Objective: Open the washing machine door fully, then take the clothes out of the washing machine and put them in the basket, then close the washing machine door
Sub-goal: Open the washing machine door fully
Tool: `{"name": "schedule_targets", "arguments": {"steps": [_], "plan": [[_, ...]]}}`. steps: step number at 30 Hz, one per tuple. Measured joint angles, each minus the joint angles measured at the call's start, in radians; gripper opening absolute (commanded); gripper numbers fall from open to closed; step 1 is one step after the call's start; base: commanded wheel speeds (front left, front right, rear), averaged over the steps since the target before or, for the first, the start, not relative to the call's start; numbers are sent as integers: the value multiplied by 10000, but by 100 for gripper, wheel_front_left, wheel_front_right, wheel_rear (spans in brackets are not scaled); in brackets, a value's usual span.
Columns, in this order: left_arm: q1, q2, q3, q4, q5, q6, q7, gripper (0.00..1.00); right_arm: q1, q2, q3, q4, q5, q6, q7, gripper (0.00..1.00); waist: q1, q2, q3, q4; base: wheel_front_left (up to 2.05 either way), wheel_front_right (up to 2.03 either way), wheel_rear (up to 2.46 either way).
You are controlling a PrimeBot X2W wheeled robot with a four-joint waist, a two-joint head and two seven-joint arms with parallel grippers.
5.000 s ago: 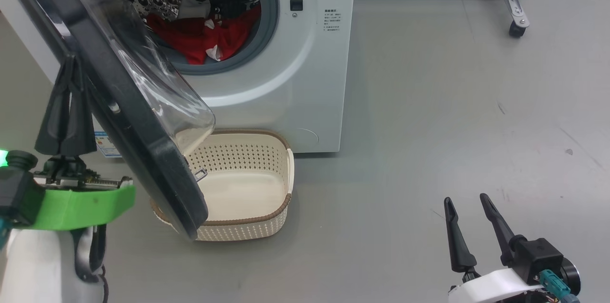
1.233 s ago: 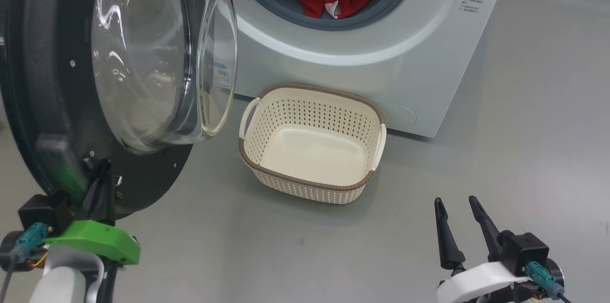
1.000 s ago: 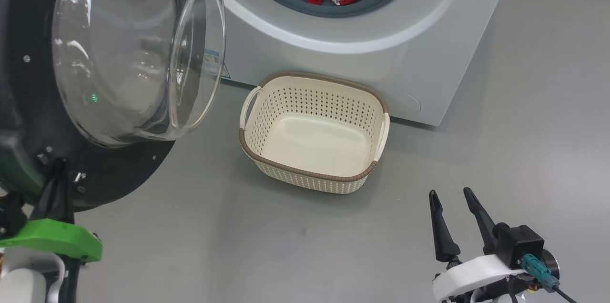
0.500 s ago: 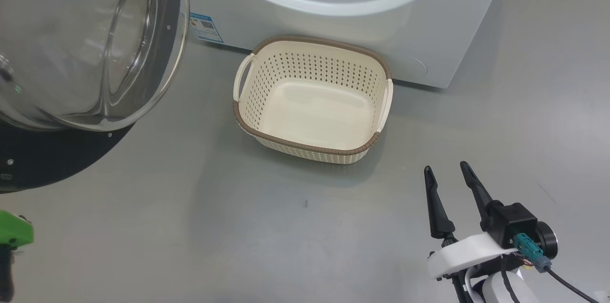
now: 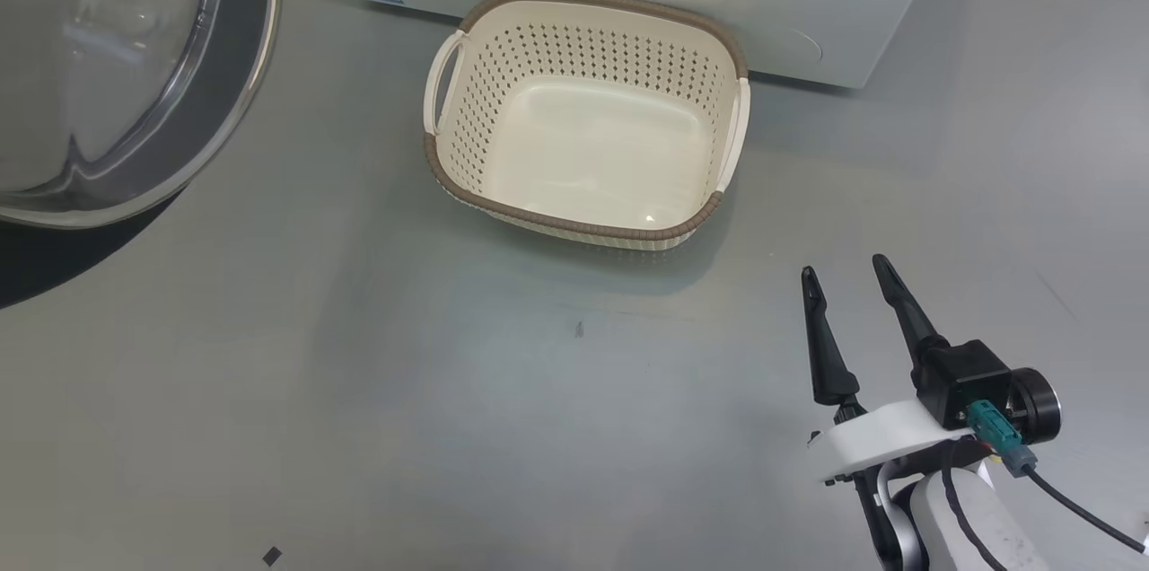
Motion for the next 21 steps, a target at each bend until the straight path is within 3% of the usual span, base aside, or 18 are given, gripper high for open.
{"name": "schedule_targets", "arguments": {"steps": [9, 21], "plan": [[-801, 554, 138, 1039, -38, -100, -19, 0, -185, -107, -67, 59, -278, -150, 0, 100, 0, 0, 590, -37, 0, 0, 0], [-1622, 846, 100, 2146, -44, -194, -138, 0, -411, -140, -31, 221, -410, -169, -2, 100, 0, 0, 898, 18, 0, 0, 0]]}}
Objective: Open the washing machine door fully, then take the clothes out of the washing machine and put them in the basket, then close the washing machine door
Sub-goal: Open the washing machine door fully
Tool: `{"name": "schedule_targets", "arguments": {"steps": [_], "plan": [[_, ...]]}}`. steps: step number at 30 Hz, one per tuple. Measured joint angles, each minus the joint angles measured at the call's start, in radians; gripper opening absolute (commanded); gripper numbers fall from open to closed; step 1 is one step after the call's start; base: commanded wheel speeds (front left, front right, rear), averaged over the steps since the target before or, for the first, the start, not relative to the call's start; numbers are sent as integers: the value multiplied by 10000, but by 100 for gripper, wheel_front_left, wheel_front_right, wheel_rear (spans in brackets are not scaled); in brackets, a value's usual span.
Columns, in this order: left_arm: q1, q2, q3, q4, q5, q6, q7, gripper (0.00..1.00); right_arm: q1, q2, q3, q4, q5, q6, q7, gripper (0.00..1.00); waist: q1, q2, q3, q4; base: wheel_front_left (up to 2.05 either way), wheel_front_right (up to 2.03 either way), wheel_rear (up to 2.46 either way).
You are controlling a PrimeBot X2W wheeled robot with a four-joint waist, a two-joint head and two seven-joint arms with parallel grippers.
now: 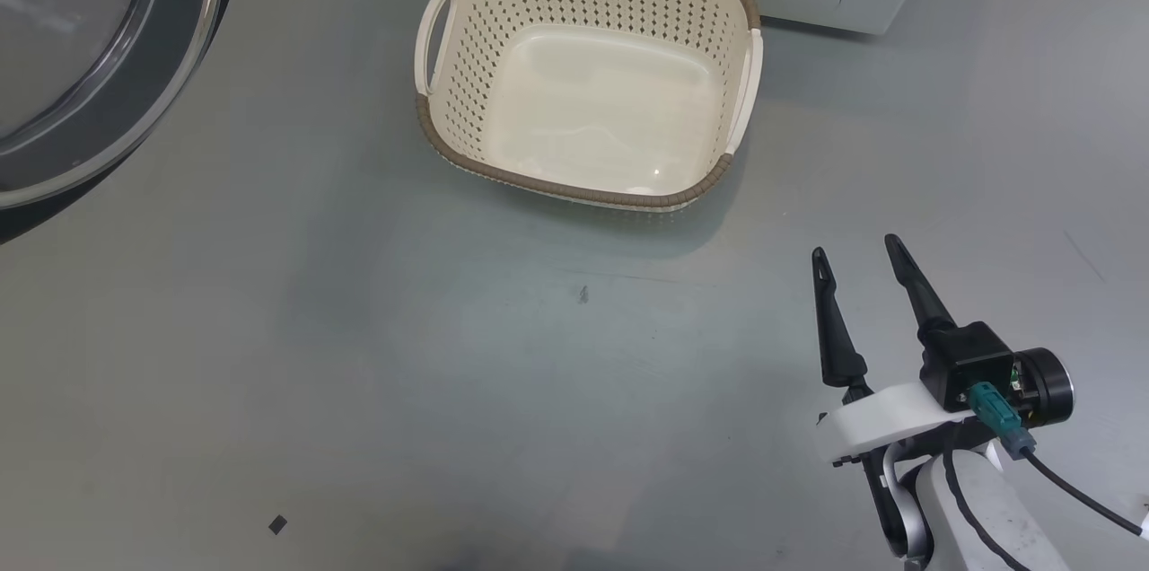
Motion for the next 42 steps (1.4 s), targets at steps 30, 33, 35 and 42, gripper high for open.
{"name": "schedule_targets", "arguments": {"steps": [30, 33, 35, 42], "plan": [[-518, -550, -1174, 591, 692, -127, -272, 0, -236, 52, -138, 307, 180, 19, 2, 100, 0, 0, -870, -61, 0, 0, 0], [-472, -660, -1206, 311, 742, -128, -274, 0, -210, 63, -196, 387, 299, 107, 2, 100, 0, 0, -1136, -89, 0, 0, 0], [-378, -734, -1252, 90, 840, -128, -274, 0, -151, 73, -205, 410, 380, 115, 2, 100, 0, 0, -1327, -118, 0, 0, 0], [467, -1045, -1653, -729, 959, -128, -299, 0, -42, 105, -209, 368, 589, 284, 2, 100, 1, 0, -2009, -333, 0, 0, 0]]}}
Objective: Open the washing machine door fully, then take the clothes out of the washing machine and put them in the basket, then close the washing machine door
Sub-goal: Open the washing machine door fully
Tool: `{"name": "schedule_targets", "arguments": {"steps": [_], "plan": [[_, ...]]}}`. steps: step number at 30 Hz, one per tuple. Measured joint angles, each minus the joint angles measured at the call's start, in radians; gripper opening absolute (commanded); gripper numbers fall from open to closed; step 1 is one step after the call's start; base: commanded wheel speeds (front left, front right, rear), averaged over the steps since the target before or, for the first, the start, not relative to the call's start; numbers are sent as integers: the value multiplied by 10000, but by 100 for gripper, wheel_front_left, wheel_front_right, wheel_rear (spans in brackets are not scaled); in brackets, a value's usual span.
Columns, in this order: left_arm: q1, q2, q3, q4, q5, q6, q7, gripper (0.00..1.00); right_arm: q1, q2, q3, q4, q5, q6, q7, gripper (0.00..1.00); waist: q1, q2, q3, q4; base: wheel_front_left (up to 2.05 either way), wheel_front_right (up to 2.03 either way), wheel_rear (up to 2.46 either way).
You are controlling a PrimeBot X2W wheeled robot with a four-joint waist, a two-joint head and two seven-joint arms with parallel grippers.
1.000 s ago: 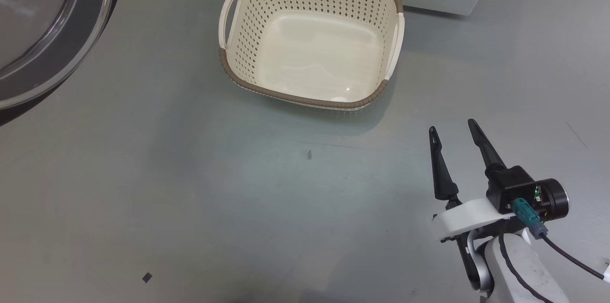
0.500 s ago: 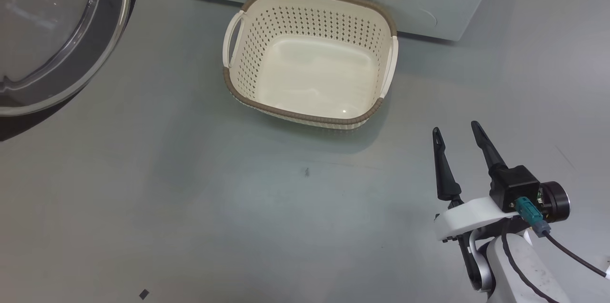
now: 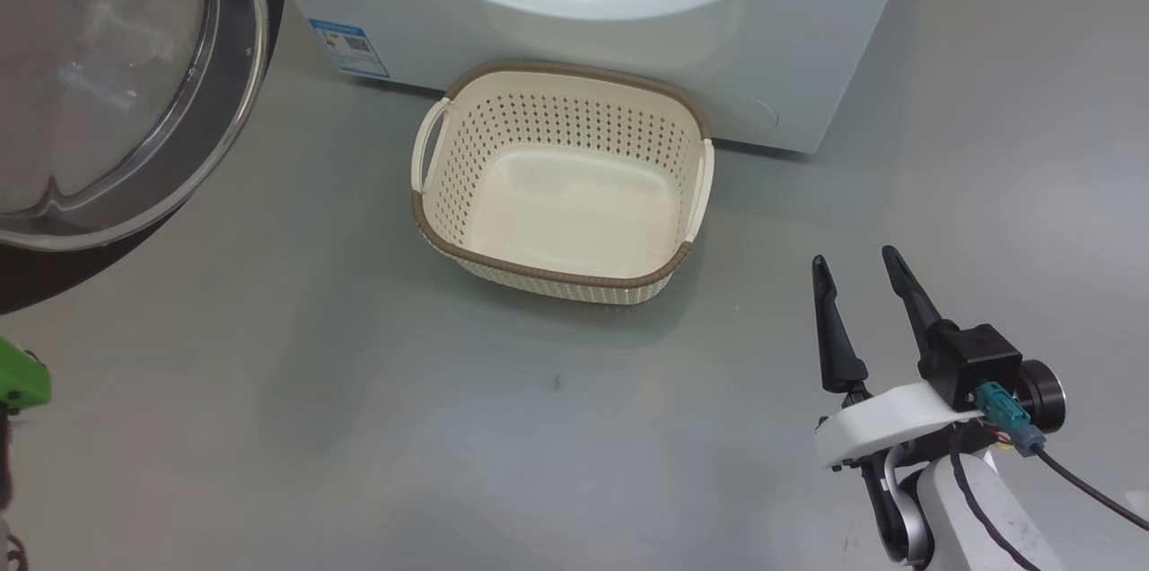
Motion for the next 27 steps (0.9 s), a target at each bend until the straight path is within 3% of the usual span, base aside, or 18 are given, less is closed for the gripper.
{"name": "schedule_targets", "arguments": {"steps": [13, 18, 27], "plan": [[1620, -640, -721, -1220, 130, 0, -2, 0, 508, 42, -140, -309, 244, 171, 0, 100, 0, 0, -957, -833, 0, 0, 0], [2228, -1099, -1549, -2113, 0, -23, -2, 0, 806, 71, -186, -384, 322, 196, -2, 100, 0, 0, -1300, -1238, 0, 0, 0], [3236, -1124, -2142, -3802, -38, -31, 0, 0, 1240, 111, -290, -738, 529, 257, 0, 100, 0, 0, -1800, -2029, 0, 0, 0]]}}
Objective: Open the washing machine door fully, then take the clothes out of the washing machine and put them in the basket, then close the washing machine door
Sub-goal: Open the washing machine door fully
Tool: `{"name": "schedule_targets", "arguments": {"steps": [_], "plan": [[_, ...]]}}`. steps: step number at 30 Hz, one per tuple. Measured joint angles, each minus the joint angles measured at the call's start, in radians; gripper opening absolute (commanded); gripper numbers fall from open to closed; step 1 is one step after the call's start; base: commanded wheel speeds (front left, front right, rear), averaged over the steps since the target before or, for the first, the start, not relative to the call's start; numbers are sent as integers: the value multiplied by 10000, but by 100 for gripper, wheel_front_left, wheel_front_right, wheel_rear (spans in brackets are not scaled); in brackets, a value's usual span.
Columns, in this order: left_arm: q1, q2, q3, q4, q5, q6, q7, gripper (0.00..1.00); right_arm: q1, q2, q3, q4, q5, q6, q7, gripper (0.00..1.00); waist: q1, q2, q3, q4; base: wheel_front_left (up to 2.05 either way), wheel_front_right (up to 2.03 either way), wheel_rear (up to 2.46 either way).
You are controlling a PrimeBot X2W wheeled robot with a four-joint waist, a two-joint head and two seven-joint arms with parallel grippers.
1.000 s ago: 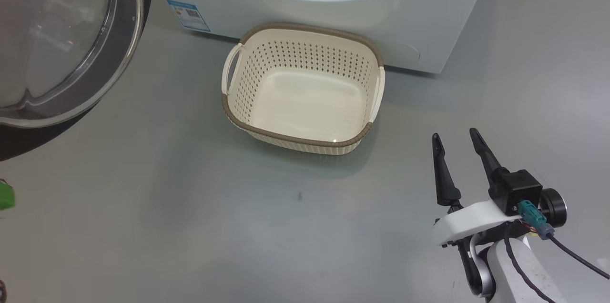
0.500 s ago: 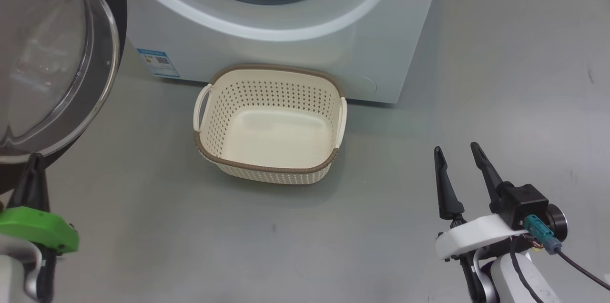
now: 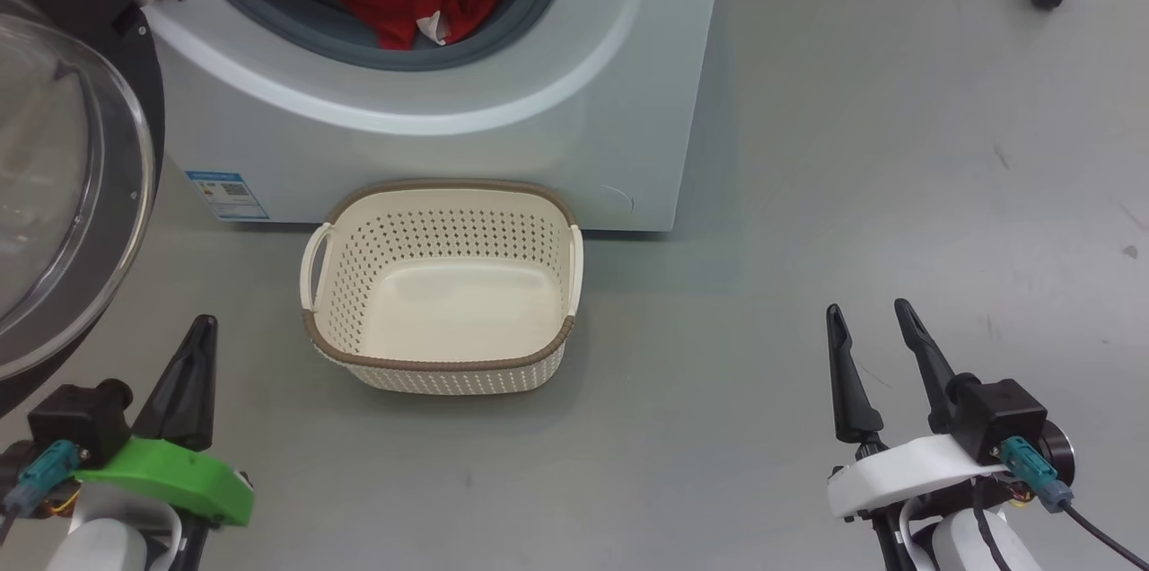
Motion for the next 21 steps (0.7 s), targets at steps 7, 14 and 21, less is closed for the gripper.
{"name": "schedule_targets", "arguments": {"steps": [7, 14, 21], "plan": [[475, -48, 8, -880, 36, 0, -2, 0, 184, 12, -56, -284, 63, 4, -2, 100, 0, 0, -156, -361, 0, 0, 0], [746, -184, 56, -1513, 267, 0, -2, 0, 424, 27, -192, -476, 63, 4, 0, 100, 0, 0, -219, -449, 0, 0, 0], [1282, -362, 163, -1925, 341, 0, -2, 0, 534, 35, -205, -612, 61, 10, 0, 100, 0, 0, -283, -455, 0, 0, 0]]}}
